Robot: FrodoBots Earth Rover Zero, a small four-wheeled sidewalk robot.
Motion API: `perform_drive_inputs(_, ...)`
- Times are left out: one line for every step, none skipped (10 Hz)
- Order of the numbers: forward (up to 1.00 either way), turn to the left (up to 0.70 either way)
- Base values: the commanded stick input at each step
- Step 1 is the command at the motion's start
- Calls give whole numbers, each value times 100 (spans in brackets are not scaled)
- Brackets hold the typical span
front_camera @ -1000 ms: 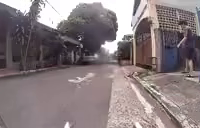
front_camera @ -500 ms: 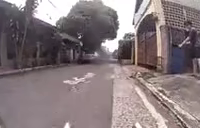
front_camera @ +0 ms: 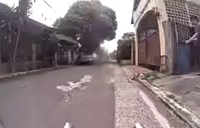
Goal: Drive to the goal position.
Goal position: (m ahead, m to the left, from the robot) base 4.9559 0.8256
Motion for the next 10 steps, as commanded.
perform_drive_inputs(70, 0)
perform_drive_inputs(70, -5)
perform_drive_inputs(70, -10)
perform_drive_inputs(70, -14)
perform_drive_inputs(70, 0)
perform_drive_inputs(70, 0)
perform_drive_inputs(70, 0)
perform_drive_inputs(70, 0)
perform_drive_inputs(70, 0)
perform_drive_inputs(70, 0)
